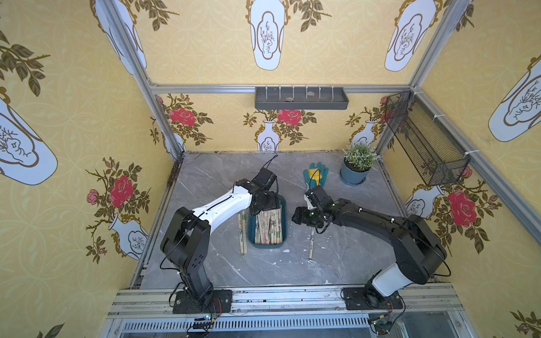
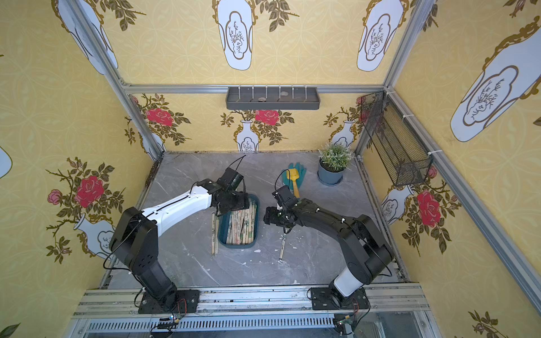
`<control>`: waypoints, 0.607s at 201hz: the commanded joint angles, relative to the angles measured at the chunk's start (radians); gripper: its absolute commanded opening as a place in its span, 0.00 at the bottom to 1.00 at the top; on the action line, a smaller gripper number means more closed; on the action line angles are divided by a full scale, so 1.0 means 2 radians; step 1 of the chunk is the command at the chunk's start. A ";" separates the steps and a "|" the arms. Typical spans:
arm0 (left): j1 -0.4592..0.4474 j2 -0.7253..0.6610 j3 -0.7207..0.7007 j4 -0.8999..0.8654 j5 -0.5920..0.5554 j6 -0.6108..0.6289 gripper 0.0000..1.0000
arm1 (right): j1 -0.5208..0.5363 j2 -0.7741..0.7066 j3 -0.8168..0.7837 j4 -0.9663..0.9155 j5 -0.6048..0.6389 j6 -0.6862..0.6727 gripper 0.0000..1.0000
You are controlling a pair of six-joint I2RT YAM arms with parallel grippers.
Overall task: Take the paired disposable chopsticks out of the storage box
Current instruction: Pick up the paired disposable chopsticks from the storage box.
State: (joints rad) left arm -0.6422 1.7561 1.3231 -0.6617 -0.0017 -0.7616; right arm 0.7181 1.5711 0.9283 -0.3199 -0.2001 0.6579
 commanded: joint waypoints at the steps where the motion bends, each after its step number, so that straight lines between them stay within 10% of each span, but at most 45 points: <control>1: -0.001 0.013 0.004 -0.016 -0.009 0.000 0.60 | -0.003 -0.006 -0.002 -0.005 0.005 0.001 0.76; 57: -0.001 0.036 0.010 -0.016 -0.010 -0.003 0.39 | -0.004 -0.004 0.000 -0.006 0.002 0.000 0.77; 122: -0.001 0.070 0.016 -0.022 -0.018 -0.003 0.36 | -0.004 -0.005 -0.002 -0.006 0.003 0.002 0.77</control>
State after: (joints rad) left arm -0.6456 1.8751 1.3521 -0.6884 -0.0204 -0.7673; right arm 0.7105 1.5646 0.9264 -0.3374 -0.2012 0.6575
